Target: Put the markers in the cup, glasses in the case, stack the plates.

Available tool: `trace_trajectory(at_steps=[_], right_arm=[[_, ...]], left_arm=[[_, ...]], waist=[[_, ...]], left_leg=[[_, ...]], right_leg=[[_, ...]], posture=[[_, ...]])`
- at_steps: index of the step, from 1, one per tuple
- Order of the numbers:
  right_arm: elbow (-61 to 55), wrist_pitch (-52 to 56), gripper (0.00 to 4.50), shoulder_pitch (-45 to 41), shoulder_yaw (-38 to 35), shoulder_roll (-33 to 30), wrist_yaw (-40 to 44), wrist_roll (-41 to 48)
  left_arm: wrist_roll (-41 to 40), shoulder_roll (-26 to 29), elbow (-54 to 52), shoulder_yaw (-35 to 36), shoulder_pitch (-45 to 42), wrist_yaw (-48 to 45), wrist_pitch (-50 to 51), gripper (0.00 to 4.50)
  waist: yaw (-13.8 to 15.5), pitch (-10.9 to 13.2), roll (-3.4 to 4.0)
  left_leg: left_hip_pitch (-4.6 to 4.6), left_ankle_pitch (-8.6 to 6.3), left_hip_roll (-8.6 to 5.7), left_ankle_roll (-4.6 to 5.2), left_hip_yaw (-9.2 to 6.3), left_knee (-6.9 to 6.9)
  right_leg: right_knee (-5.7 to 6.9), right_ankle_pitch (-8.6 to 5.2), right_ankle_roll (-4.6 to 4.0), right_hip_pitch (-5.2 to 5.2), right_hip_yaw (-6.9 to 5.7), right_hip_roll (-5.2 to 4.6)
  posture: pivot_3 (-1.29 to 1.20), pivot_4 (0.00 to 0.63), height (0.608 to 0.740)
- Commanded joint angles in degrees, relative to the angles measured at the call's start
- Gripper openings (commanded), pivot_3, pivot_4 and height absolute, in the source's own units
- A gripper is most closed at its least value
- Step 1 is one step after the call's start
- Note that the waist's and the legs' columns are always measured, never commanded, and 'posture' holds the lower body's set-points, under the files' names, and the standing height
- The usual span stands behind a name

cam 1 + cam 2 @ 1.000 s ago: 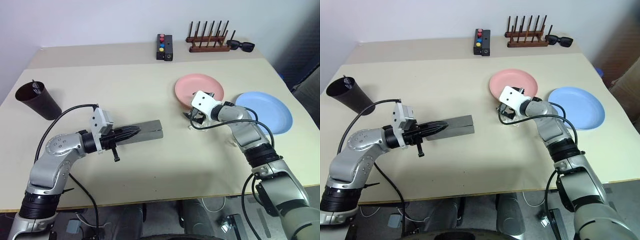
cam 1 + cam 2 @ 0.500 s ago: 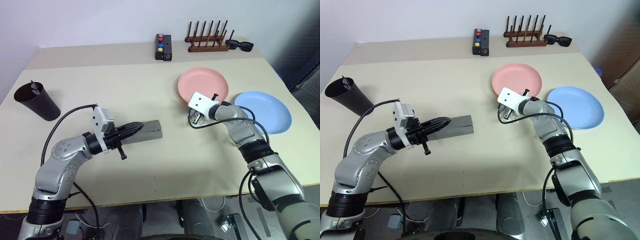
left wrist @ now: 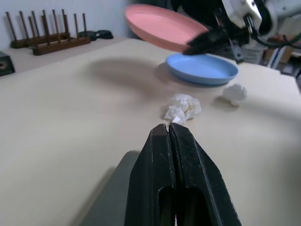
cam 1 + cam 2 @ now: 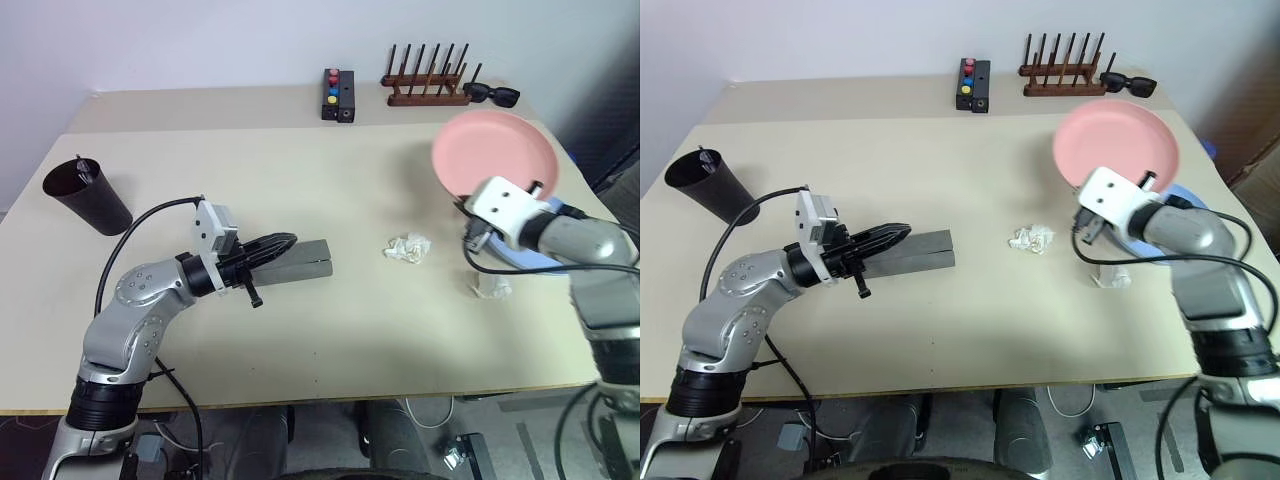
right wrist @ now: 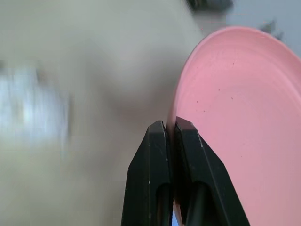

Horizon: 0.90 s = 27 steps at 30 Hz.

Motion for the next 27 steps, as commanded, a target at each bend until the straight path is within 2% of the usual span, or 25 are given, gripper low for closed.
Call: trace_trajectory(at_steps=[1,5,12,15,17,21,26,27], right_arm=[[-2.4,1.1,0.08,5.3,-6.8,-2.7,-0.9,0.7],[-1.7,0.3,0.08,10.7,-8.8,-2.7,-1.9,0.7],[1.5,-0.8,0.08,11.5,-8.0,-2.1,-4.1,0.3],[2.0,-1.6,1.00,11.0,-8.5,-2.4,-5.0,0.3],[1.8,-3.0,1.88,10.6,-8.7,-2.9,-5.6,0.1],[-1.2,-4.7,1.88,9.6,-9.1,-2.7,-4.2,2.7],[-9.5,-0.1,1.88,8.5,-5.3,2.0,1.7,13.0],[-10.4,1.6,2.15,8.1,-4.0,3.0,2.2,14.0]], left_arm=[[-0.2,-1.1,0.3,-1.8,-2.9,-0.5,-0.4,0.00],[-0.1,-2.3,0.6,-3.5,-5.3,0.2,0.8,0.00],[-1.1,-3.0,-2.0,-3.9,-7.6,2.8,4.5,0.00],[-1.6,-2.8,-1.7,-3.3,-8.2,2.9,5.5,0.00],[-1.6,-2.8,-1.3,-3.1,-8.4,2.7,5.6,0.00],[-0.9,-2.6,0.6,-3.0,-7.8,1.4,3.9,0.00],[0.7,-2.2,3.2,-2.4,-5.0,-0.7,-0.6,0.00],[0.9,-2.1,3.5,-2.3,-4.5,-1.0,-1.3,0.00]], waist=[[0.0,0.0,0.03],[-0.2,0.0,0.03],[0.0,0.0,0.05],[0.0,0.0,0.05],[0.0,0.0,0.05],[-0.1,0.0,0.05],[-0.3,0.0,0.04],[-0.3,0.0,0.04]], left_leg=[[0.01,0.00,0.00,0.00,0.04,0.00],[0.01,0.00,0.00,0.00,0.04,-0.01],[0.05,0.00,0.01,0.01,0.14,0.00],[0.03,0.00,0.00,0.01,0.14,0.00],[0.03,0.00,0.00,0.00,0.13,0.00],[0.03,0.00,0.00,0.01,0.13,-0.02],[0.05,0.00,0.02,0.01,0.13,-0.04],[0.06,0.00,0.03,0.01,0.12,-0.04]], right_leg=[[-0.01,0.00,-0.01,0.00,0.03,0.00],[-0.03,0.00,0.00,0.02,0.03,0.00],[-0.04,0.00,0.02,0.02,0.13,0.00],[-0.08,0.01,0.02,0.03,0.13,0.00],[-0.11,0.01,0.01,0.05,0.13,0.00],[-0.14,0.00,0.01,0.06,0.12,0.00],[-0.14,0.01,0.02,0.06,0.12,0.01],[-0.14,0.01,0.02,0.06,0.12,0.02]], posture=[[0.00,0.150,0.734],[0.00,0.150,0.734],[0.00,0.150,0.734],[0.00,0.150,0.734],[0.00,0.150,0.734],[0.00,0.150,0.734],[0.00,0.150,0.734],[0.00,0.150,0.734]])
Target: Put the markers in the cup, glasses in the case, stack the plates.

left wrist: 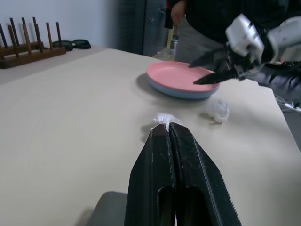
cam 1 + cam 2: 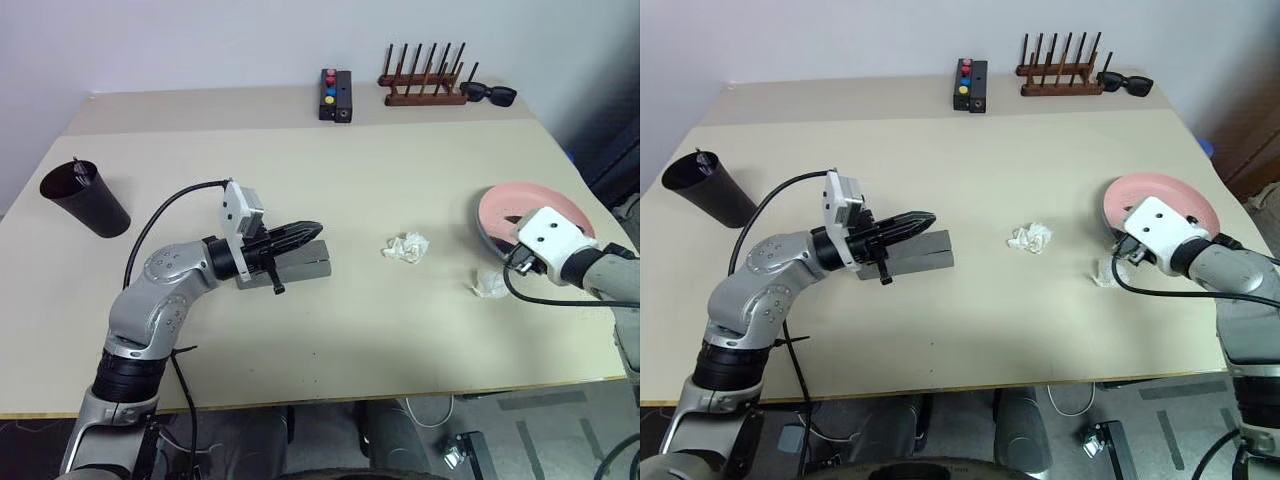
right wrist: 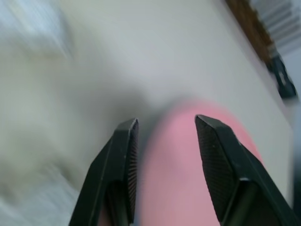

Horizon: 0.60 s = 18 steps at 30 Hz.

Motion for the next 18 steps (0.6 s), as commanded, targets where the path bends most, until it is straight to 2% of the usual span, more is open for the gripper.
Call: trace_trajectory(at_steps=[1,3,5,6,12,18], right_arm=[[-5.2,4.3,2.43,-1.8,3.9,2.8,2.5,5.1],[-4.9,4.2,3.20,-3.5,7.2,4.8,1.4,3.6],[-3.9,3.8,4.28,-5.0,10.1,6.8,0.3,2.4],[-3.5,3.8,4.45,-5.5,11.5,7.8,0.3,2.4],[3.0,2.0,4.45,-7.4,16.1,11.0,-1.5,-0.5],[11.0,-0.3,4.45,-9.0,15.6,11.5,-5.0,-3.4]], left_arm=[[1.0,0.6,0.4,1.1,1.5,-1.5,-3.8,0.00],[1.2,0.6,0.5,1.2,2.3,-1.9,-4.6,0.00],[1.1,0.7,0.0,1.4,3.1,-2.1,-5.0,0.00],[0.9,0.8,-0.1,1.5,3.6,-2.2,-5.0,0.00],[0.8,1.0,-0.2,2.1,5.5,-2.9,-5.8,0.00],[0.8,0.9,0.0,2.2,6.4,-3.2,-6.6,0.00]], waist=[[0.2,0.0,-0.01],[0.3,0.0,-0.01],[0.4,0.0,0.00],[0.4,0.0,-0.01],[0.4,0.0,0.00],[0.3,0.0,0.00]], left_leg=[[0.00,0.00,0.01,0.00,-0.02,0.01],[-0.02,0.00,0.00,0.00,-0.02,0.05],[-0.05,0.00,-0.02,0.00,-0.03,0.06],[-0.05,0.00,-0.03,0.00,-0.03,0.06],[-0.05,-0.01,-0.03,0.02,-0.05,0.01],[-0.03,-0.01,-0.03,0.02,-0.04,0.02]], right_leg=[[0.00,0.00,0.00,0.01,-0.01,0.01],[-0.04,0.00,-0.01,0.03,-0.01,0.01],[-0.13,0.01,-0.03,0.07,-0.02,0.00],[-0.15,0.01,-0.03,0.08,-0.01,-0.01],[-0.24,0.02,-0.02,0.09,-0.03,-0.01],[-0.22,0.02,-0.04,0.10,-0.03,-0.01]], posture=[[0.00,0.150,0.734],[0.00,0.150,0.734],[0.00,0.150,0.734],[0.00,0.150,0.734],[0.00,0.150,0.734],[0.00,0.150,0.734]])
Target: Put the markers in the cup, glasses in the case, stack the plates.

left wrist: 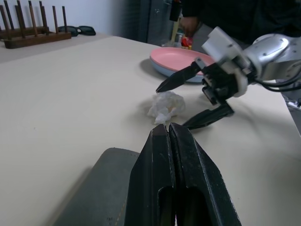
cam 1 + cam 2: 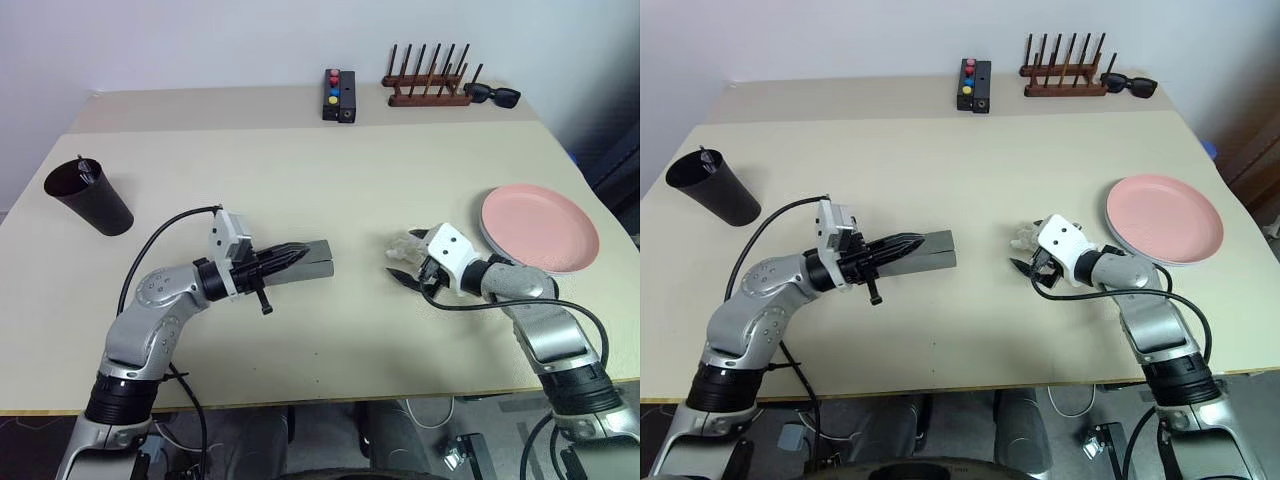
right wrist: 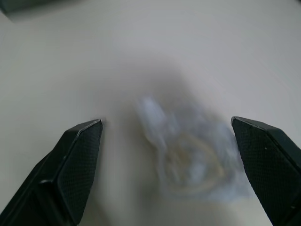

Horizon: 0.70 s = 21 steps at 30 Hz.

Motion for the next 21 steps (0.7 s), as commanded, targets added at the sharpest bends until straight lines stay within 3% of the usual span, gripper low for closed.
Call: trace_trajectory(at_steps=[1,5,6,9,14,21], right_arm=[[2.4,-1.8,3.92,-1.1,-1.5,0.0,-2.0,-1.3],[2.7,-2.2,2.15,-1.1,-2.2,-0.1,-2.4,-0.8],[2.4,-2.1,1.48,-1.0,-2.4,-0.1,-2.4,-0.6],[1.2,-2.1,0.04,-0.8,-3.0,-0.2,-2.5,-0.1],[-0.8,-1.1,0.04,-2.0,-9.0,-2.2,-5.8,-0.1],[3.5,0.6,0.04,0.3,-17.9,-10.1,-9.3,-2.2]], left_arm=[[-0.5,0.4,-1.1,1.3,0.1,-0.5,-1.4,0.00],[-0.6,0.4,-1.1,1.0,0.2,-0.9,-1.4,0.00],[-0.6,0.3,-1.0,1.0,0.1,-0.9,-1.4,0.00],[-0.6,0.1,-0.8,0.8,-0.2,-1.0,-1.3,0.00],[-0.4,-0.3,-0.6,0.3,-0.6,-0.9,-1.1,0.00],[-0.1,-0.9,0.0,-0.3,-1.2,-0.7,-1.2,0.00]], waist=[[0.0,0.0,-0.01],[0.0,0.0,0.00],[0.0,0.0,0.00],[0.0,0.0,0.00],[0.0,0.0,0.00],[0.1,0.0,-0.01]], left_leg=[[0.00,0.00,0.00,0.00,0.00,0.00],[0.00,0.00,0.00,0.00,0.00,0.01],[0.00,0.00,0.00,0.00,0.00,0.01],[0.01,0.00,0.00,0.00,0.00,0.01],[0.00,0.00,0.00,0.00,0.00,0.01],[-0.01,-0.01,-0.02,0.02,0.00,0.00]], right_leg=[[0.00,0.00,0.00,0.00,-0.01,0.00],[0.00,0.00,0.01,0.00,0.00,0.00],[0.00,0.00,0.01,0.00,0.00,0.00],[0.01,0.01,0.02,0.00,0.00,0.00],[0.01,0.01,0.02,0.00,0.00,0.00],[-0.05,0.00,0.01,0.04,-0.01,-0.01]], posture=[[0.00,0.150,0.734],[0.00,0.150,0.734],[0.00,0.150,0.734],[0.00,0.150,0.734],[0.00,0.150,0.734],[0.00,0.150,0.734]])
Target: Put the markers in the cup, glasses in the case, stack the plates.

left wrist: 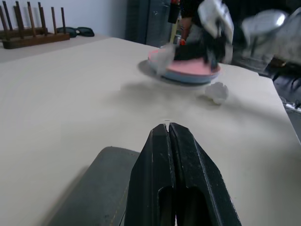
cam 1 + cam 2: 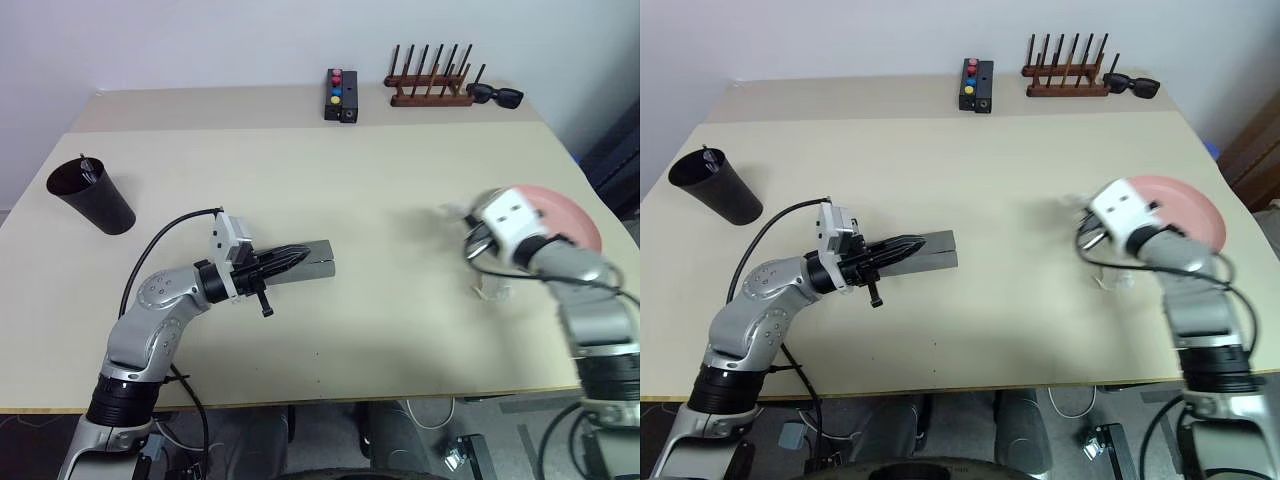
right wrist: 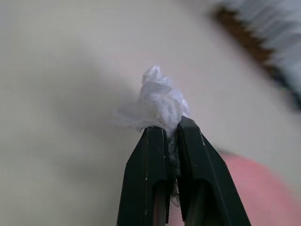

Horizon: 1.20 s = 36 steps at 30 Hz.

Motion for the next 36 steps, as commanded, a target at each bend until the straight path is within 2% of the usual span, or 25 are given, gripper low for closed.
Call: trace_trajectory(at_steps=[1,6,9,16,20,23,29,33,36], right_arm=[[3.5,0.2,0.04,2.4,-3.9,-2.9,-1.5,-1.2],[7.8,0.3,0.04,5.1,-5.5,-4.8,-0.7,-0.5],[8.2,0.4,0.98,5.5,-5.9,-4.3,-0.5,0.3],[5.0,0.5,4.45,7.7,-8.1,-4.2,-1.9,0.6],[0.0,-1.0,4.45,10.7,-11.8,-3.4,-0.4,3.9],[-6.5,-1.5,4.45,14.8,-14.8,-2.0,4.2,9.8],[-18.1,5.3,4.45,26.7,-15.8,-1.0,12.9,19.2],[-20.0,7.9,4.45,30.6,-13.5,-0.5,12.8,19.1],[-17.7,7.4,4.45,29.9,-11.1,0.0,10.6,16.6]], left_arm=[[-0.2,-0.4,-0.2,0.0,-1.2,-0.2,-0.8,0.00],[0.0,-0.7,0.1,-0.7,-1.7,-0.6,-0.9,0.00],[0.3,-0.9,0.1,-1.2,-1.9,-0.7,-0.9,0.00],[-0.2,-1.5,0.7,-2.3,-2.9,-1.3,0.1,0.00],[0.1,-1.9,2.4,-3.1,-4.5,-2.1,-0.4,0.00],[0.2,-2.2,3.2,-3.5,-5.6,-2.7,-0.3,0.00],[0.0,-2.6,3.7,-4.4,-6.6,-3.2,0.0,0.00],[-0.2,-2.6,3.6,-4.5,-6.7,-3.3,0.3,0.00],[-0.2,-2.5,3.3,-4.4,-6.5,-3.3,0.4,0.00]], waist=[[-0.1,0.0,0.00],[-0.4,0.0,0.04],[-0.6,0.0,0.10],[-0.1,0.0,0.10],[0.0,0.0,0.10],[-0.1,0.0,0.10],[0.0,0.0,0.09],[-0.1,0.0,0.09],[-0.1,0.0,0.09]], left_leg=[[0.02,0.00,0.00,0.01,0.00,-0.01],[0.03,-0.01,0.00,0.01,0.04,0.01],[0.07,-0.01,0.02,0.02,0.06,0.01],[0.06,-0.01,0.01,0.02,0.05,0.03],[0.06,-0.01,0.00,0.02,0.04,0.04],[0.07,-0.01,0.01,0.03,0.02,0.03],[0.12,-0.05,0.01,0.09,-0.01,0.06],[0.18,-0.05,0.01,0.09,-0.02,0.07],[0.20,-0.06,0.02,0.09,-0.01,0.06]], right_leg=[[0.00,0.00,0.00,0.01,0.00,0.00],[0.00,0.00,-0.01,0.04,0.02,0.00],[0.02,0.00,-0.01,0.04,0.03,0.00],[-0.01,0.00,0.01,0.09,0.03,0.00],[-0.02,0.00,0.01,0.11,0.03,0.00],[-0.02,0.00,0.01,0.11,0.01,0.00],[-0.08,-0.01,0.03,0.25,-0.02,0.00],[-0.13,-0.02,0.03,0.33,-0.03,0.00],[-0.13,-0.03,0.02,0.33,-0.03,0.00]], posture=[[0.00,0.150,0.734],[0.00,0.150,0.734],[0.00,0.150,0.734],[0.00,0.150,0.734],[0.00,0.150,0.734],[0.00,0.150,0.734],[0.00,0.150,0.734],[0.00,0.150,0.734],[0.00,0.150,0.734]])
